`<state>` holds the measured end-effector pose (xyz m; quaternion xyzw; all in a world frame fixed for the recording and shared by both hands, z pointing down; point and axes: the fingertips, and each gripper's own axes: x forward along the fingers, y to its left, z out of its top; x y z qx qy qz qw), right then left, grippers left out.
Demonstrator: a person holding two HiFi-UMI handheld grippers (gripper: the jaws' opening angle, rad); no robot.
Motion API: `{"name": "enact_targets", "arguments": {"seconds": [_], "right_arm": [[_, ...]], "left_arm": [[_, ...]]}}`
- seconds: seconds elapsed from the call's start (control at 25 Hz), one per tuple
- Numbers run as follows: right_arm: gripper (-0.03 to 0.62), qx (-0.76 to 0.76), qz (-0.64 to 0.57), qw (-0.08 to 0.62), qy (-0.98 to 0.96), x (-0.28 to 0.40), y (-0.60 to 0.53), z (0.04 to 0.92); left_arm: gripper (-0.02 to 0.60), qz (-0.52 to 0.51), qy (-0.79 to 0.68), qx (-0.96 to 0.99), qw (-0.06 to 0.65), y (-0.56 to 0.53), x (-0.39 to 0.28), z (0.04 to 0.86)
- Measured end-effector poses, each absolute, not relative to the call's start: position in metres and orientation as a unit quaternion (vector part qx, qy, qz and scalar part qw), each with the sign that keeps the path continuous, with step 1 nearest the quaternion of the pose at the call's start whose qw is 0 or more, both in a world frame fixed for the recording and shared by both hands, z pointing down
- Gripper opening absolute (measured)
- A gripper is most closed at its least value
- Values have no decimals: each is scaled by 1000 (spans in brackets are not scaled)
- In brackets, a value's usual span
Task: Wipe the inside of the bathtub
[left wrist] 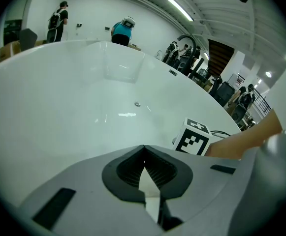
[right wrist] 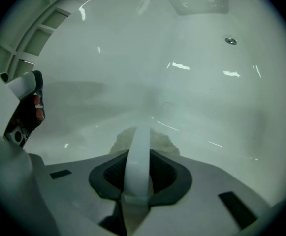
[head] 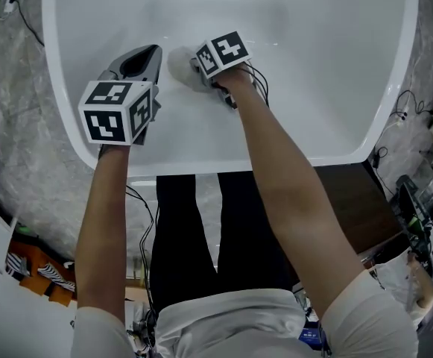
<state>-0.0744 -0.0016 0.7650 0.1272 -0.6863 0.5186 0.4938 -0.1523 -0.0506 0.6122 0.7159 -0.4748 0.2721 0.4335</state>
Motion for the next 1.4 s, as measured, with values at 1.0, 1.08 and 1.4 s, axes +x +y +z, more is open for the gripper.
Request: {"name": "enact_targets", "arguments": {"seconds": [1.0, 1.08, 1.4], "right_arm": [[94, 51, 540, 433, -720, -173, 18, 758], [94, 58, 544, 435, -715, -174, 16, 764], [94, 105, 585, 415, -689, -171, 2, 794]], "left_arm": [[5, 270, -520, 671, 455, -36, -208, 608], [5, 265, -519, 673, 455, -38, -206, 609], [5, 242, -517, 681, 458, -50, -198, 621]]}}
